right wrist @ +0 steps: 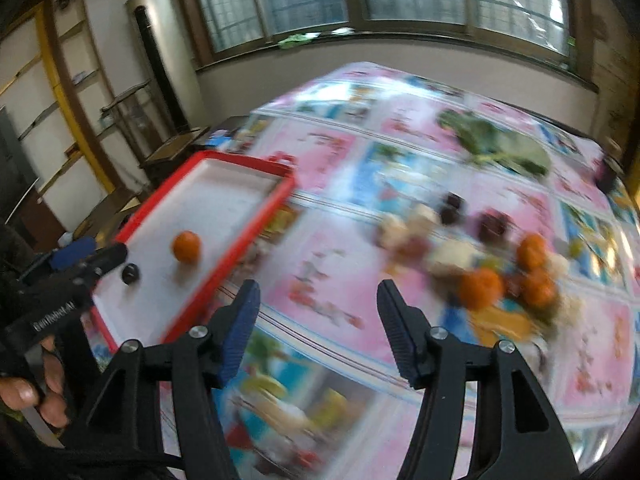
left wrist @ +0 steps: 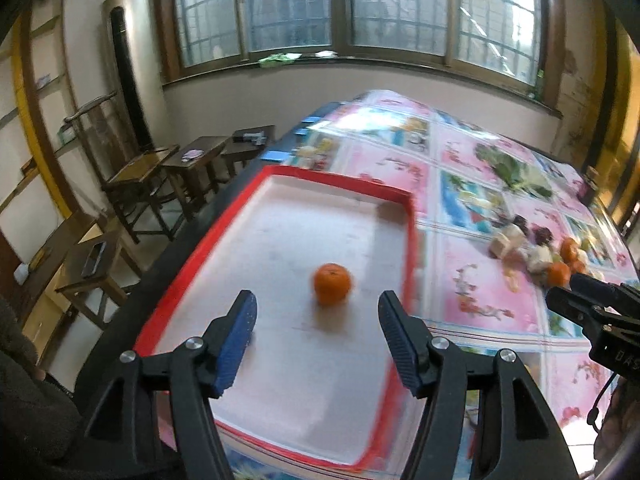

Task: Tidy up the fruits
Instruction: 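Grasp a pale fibrous chunk with the left tool while the right tool grasps a sugarcane piece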

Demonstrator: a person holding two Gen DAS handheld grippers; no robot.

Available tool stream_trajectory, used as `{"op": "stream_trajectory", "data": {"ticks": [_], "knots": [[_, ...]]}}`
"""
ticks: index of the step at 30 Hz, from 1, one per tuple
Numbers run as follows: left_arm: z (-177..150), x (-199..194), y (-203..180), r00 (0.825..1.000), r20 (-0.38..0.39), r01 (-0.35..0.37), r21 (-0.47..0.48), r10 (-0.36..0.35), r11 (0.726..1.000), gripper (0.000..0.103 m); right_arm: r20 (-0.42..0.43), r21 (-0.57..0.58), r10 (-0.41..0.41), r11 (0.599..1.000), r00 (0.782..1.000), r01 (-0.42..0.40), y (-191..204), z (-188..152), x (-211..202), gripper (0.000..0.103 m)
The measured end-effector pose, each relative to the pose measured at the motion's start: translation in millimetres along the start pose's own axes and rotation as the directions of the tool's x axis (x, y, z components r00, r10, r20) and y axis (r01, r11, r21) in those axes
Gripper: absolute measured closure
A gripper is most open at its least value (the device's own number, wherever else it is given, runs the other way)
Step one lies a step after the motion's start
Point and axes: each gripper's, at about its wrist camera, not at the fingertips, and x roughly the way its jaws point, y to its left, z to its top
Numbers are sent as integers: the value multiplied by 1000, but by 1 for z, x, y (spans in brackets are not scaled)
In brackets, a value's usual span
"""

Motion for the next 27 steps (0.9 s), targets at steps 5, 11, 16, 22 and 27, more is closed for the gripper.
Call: {"op": "stream_trajectory", "data": {"ticks": [5,11,16,22,27], "knots": [[-3,-2,-36,997,-9,74,50,-74,996,40,-3,57,-72,996,997,72,-40,-23,-21,41],[-7,2,-85,980,-47,197,108,-193,974,40,2,126,-152,981,988,151,-88,-46,-49,41],[-5,14,-115,963,-93,265,122,-254,957,40,-7,176,-194,965,981,192,-115,-55,-58,41],[1,42,-138,948,-147,301,122,-282,946,40,-16,197,-247,949,969,245,-138,-53,-48,41],[16,72,-148,939,-188,314,124,-288,941,40,-42,202,-276,939,960,278,-157,-45,-30,41]]}}
